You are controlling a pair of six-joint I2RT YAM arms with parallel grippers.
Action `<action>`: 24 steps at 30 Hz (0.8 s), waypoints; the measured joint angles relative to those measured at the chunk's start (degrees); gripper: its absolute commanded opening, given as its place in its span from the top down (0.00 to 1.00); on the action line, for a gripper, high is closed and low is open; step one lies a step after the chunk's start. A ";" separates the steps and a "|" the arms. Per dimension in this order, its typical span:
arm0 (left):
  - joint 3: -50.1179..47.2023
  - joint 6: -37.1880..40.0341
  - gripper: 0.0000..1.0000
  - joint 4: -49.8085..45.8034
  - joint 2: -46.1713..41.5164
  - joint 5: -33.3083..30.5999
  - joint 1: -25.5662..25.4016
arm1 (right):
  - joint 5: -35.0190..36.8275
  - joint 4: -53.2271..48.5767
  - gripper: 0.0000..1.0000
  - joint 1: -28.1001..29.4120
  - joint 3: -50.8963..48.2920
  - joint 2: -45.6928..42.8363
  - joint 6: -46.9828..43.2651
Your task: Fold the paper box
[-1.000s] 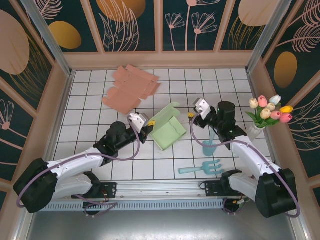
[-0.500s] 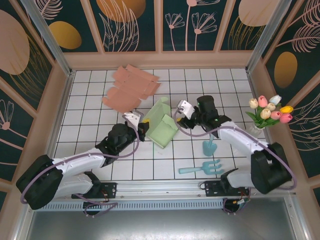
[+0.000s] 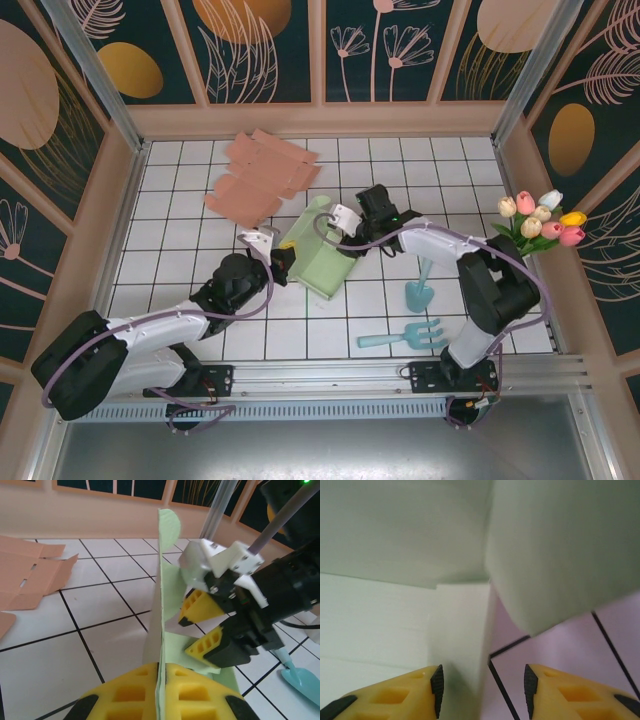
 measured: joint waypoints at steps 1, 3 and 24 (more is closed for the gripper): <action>-0.24 -0.17 1.00 0.04 0.17 -0.22 0.00 | 0.15 -0.04 0.56 0.39 0.22 0.79 -0.04; -0.79 -0.52 1.00 -0.02 0.48 -0.44 0.07 | 0.46 -0.20 0.64 0.79 0.55 2.05 -0.26; -2.80 -8.68 1.00 -2.54 -1.84 -8.94 0.00 | 20.06 15.34 1.00 8.50 -7.52 3.28 -12.68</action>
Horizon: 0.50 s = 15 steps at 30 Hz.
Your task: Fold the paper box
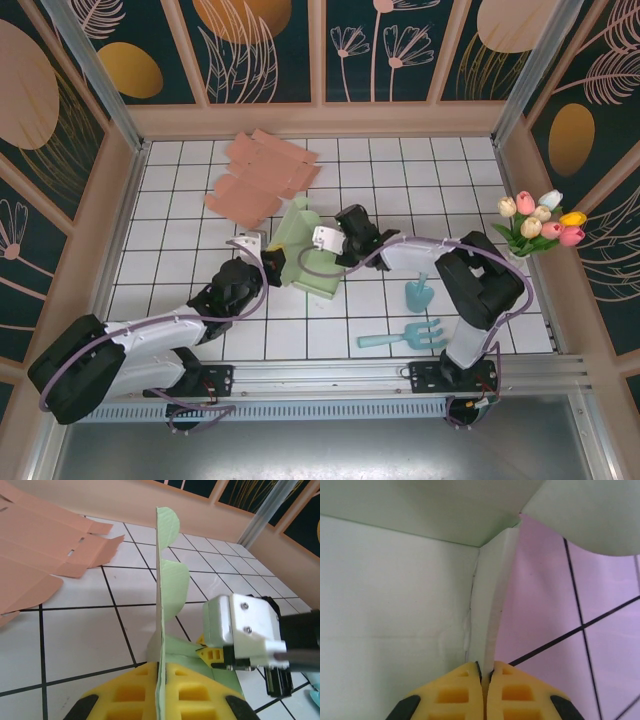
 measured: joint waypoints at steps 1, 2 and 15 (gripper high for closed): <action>0.00 -0.26 1.00 -0.04 0.00 -0.15 0.00 | 1.86 1.88 1.00 0.79 -0.87 -0.02 -0.90; 0.02 -0.42 1.00 -0.04 0.00 -0.22 0.00 | 4.28 4.02 1.00 1.70 -1.92 -0.04 -1.88; 0.37 -0.87 1.00 2.03 2.36 1.14 0.00 | 11.13 1.46 1.00 5.51 -0.20 1.07 -5.73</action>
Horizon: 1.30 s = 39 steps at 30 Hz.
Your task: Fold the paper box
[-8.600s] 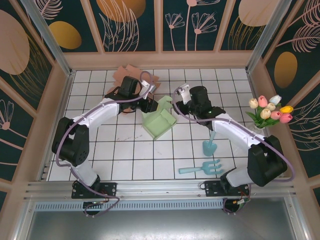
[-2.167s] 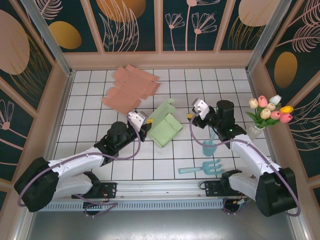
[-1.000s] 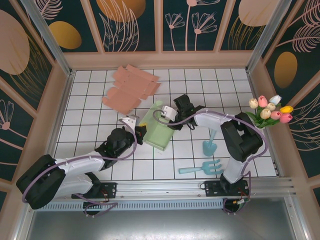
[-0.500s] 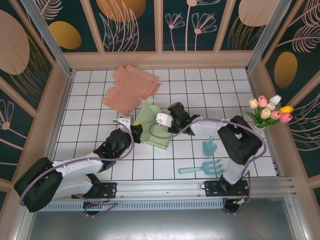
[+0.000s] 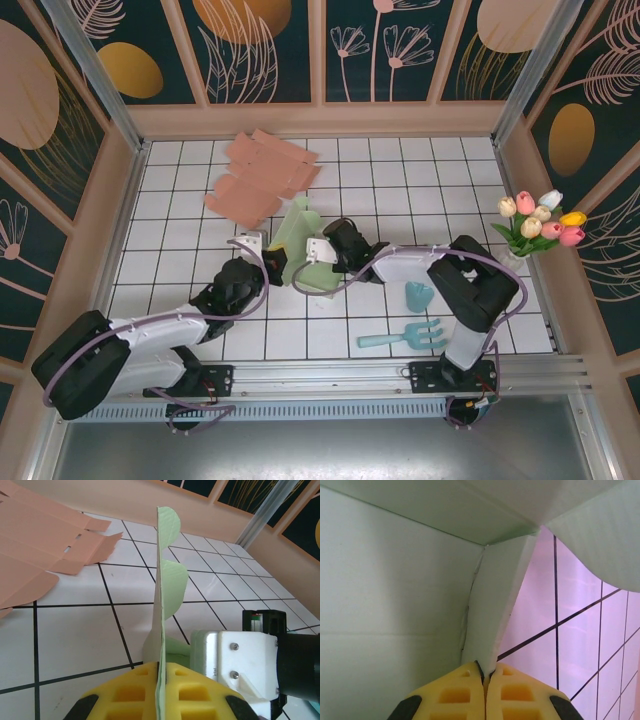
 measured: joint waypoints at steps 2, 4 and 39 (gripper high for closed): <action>0.48 0.00 1.00 0.48 0.79 0.17 0.00 | 0.98 -1.68 0.99 0.26 1.73 1.09 0.00; 0.98 0.00 1.00 0.70 1.53 0.20 0.00 | 2.10 -2.12 0.95 0.39 2.93 2.12 0.02; -0.85 17.05 1.00 2.73 -0.52 20.33 0.00 | -42.73 -3.58 0.50 -25.14 -9.42 -33.07 15.19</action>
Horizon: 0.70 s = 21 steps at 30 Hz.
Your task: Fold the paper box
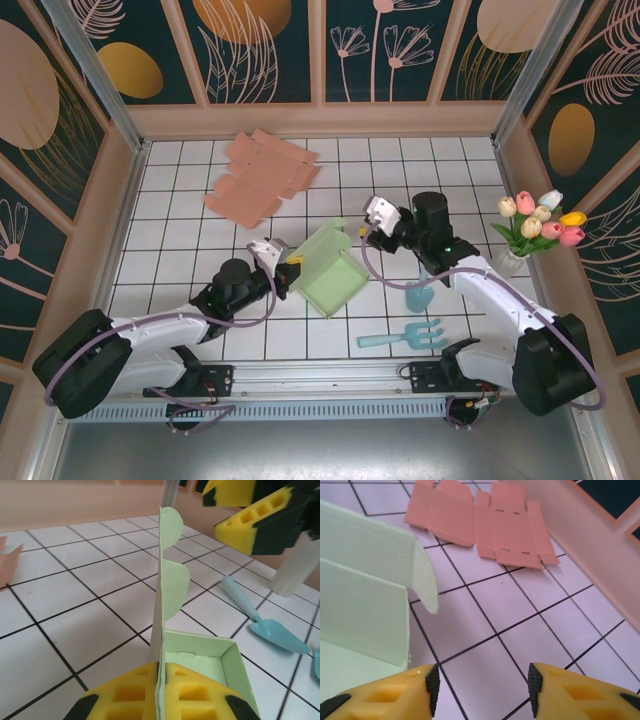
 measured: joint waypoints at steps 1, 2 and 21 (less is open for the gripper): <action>-0.50 0.61 1.00 0.24 -0.55 1.07 0.00 | -1.75 -0.50 0.50 -1.18 0.11 0.44 -0.81; -1.03 1.07 1.00 0.55 -1.03 2.03 0.00 | -3.85 -1.64 0.50 -2.64 0.44 1.05 -2.10; -1.44 3.80 1.00 0.57 -2.08 8.50 0.02 | -15.54 -9.29 0.58 4.15 3.32 8.07 -12.98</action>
